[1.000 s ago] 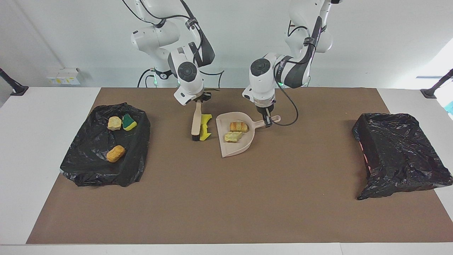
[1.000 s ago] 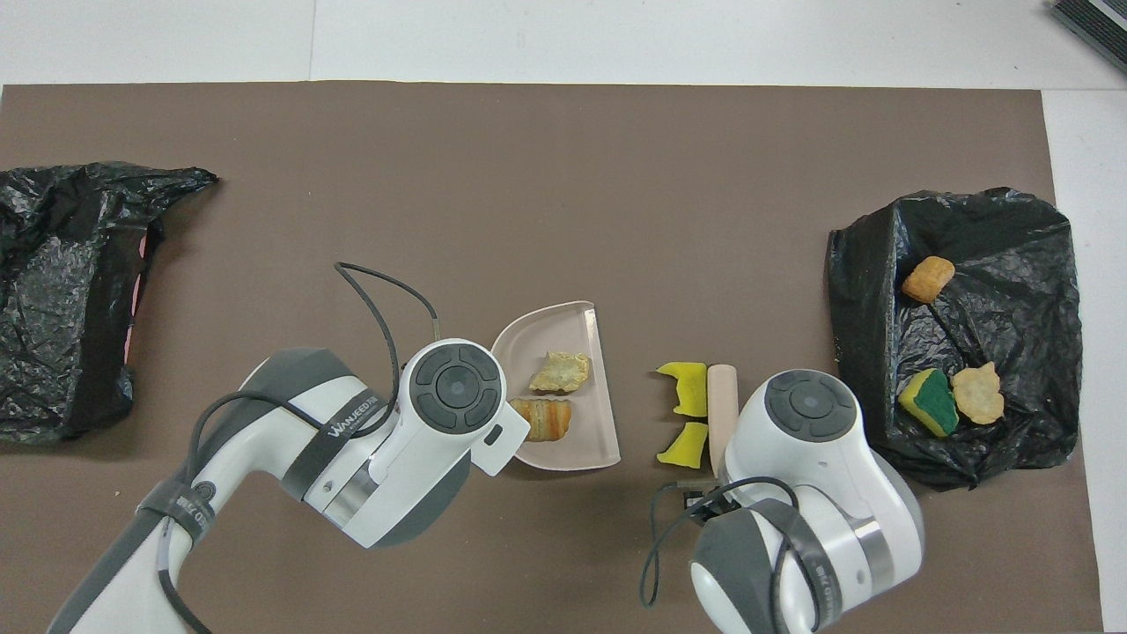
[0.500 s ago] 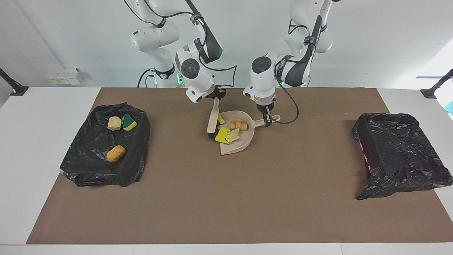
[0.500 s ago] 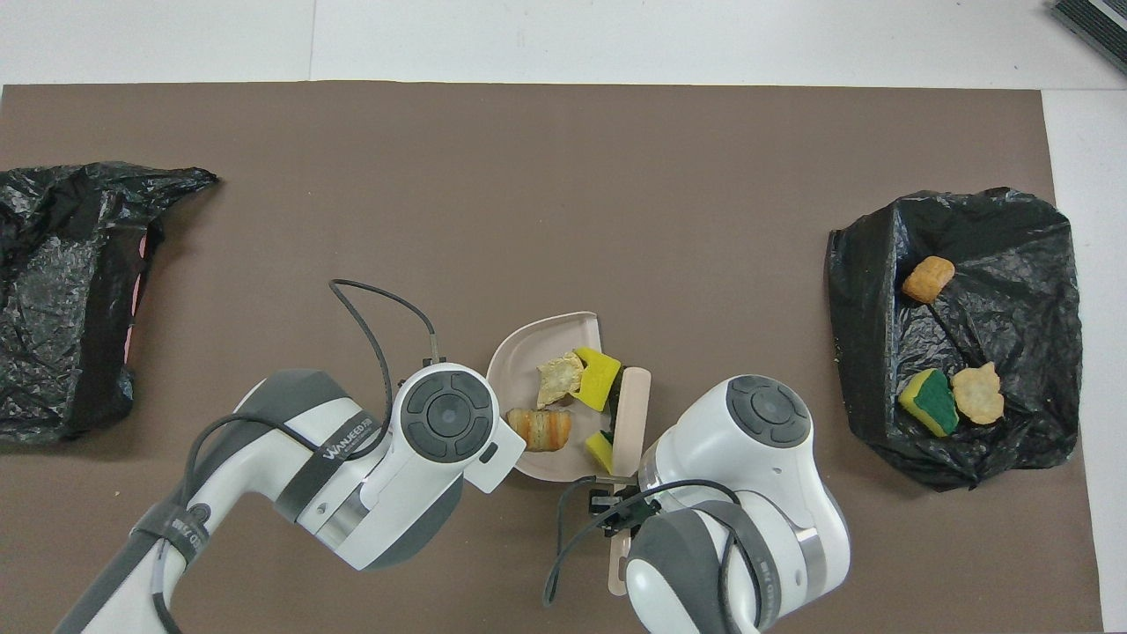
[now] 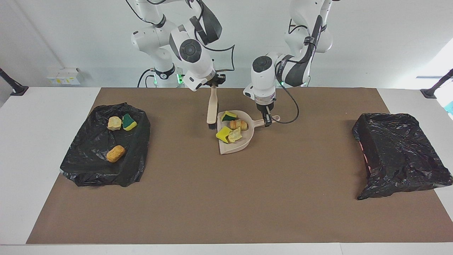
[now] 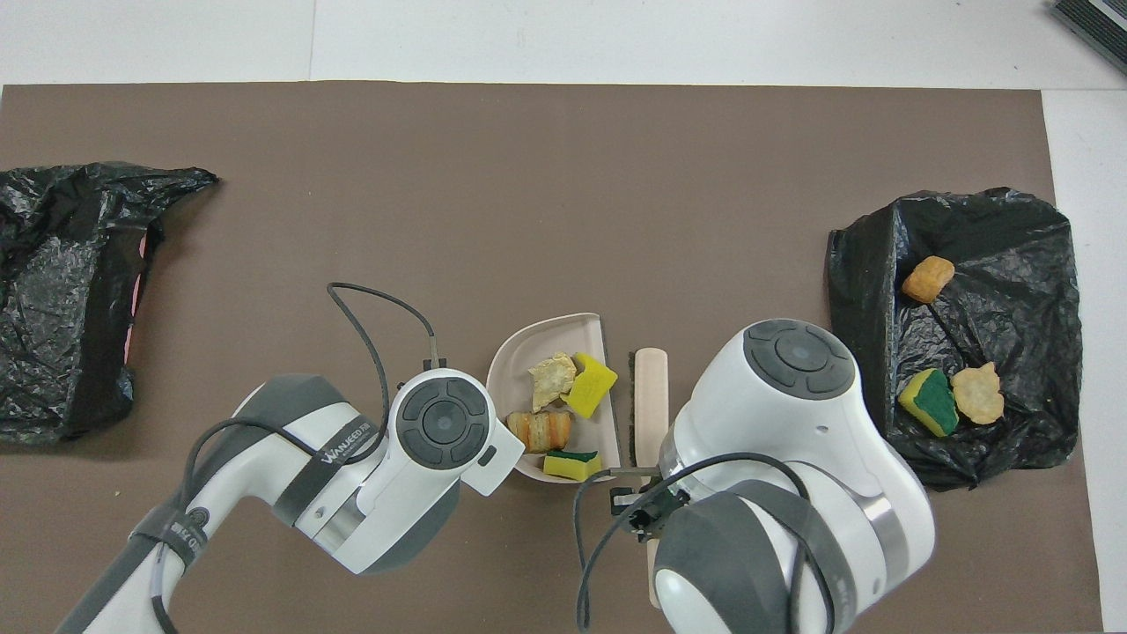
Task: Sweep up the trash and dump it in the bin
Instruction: 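Sweep the remaining crusts and sponges toward the dustpan with the right gripper, then carry the loaded dustpan to the black bag with the left gripper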
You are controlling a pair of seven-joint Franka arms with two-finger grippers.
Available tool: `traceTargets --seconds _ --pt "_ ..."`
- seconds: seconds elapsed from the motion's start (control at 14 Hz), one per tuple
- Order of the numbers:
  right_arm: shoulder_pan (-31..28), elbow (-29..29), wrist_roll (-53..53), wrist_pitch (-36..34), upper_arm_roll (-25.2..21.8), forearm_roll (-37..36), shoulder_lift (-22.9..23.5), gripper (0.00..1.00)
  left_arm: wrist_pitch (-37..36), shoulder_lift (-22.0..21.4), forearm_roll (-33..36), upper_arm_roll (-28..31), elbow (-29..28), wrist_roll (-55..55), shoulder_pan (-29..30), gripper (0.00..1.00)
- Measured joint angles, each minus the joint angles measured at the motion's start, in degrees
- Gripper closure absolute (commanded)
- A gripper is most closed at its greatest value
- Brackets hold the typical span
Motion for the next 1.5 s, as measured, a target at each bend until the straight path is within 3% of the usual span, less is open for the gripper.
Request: traceTargets --seconds 0.21,0.57,0.86,1.0,1.29,1.5 --pt "0.0 -0.3 -2.1 -0.1 0.2 -7.6 -0.3 1.0 1.5 0.0 0.0 0.2 -0.5 0.0 0.8 1.0" --pt "0.0 -1.8 -2.4 0.4 0.2 -8.6 -0.6 1.0 7.1 1.0 -4.0 0.5 -0.7 1.3 6.6 1.0" --pt "0.2 -3.9 -2.2 2.8 0.5 -8.6 -1.7 1.0 8.2 0.9 -9.0 0.9 2.1 13.3 13.2 1.0" --pt "1.6 -5.9 -0.7 3.4 0.8 -7.6 -2.8 1.0 5.0 0.8 -9.7 1.2 4.9 17.2 15.7 1.0" --pt "9.6 -9.6 7.4 12.8 1.2 -3.5 -2.1 1.0 -3.2 0.8 -14.7 1.5 11.3 27.7 23.4 1.0" --pt "13.4 -10.6 9.2 13.4 1.4 -1.2 -1.0 1.0 -10.1 1.2 -16.1 1.6 17.3 35.2 29.6 1.0"
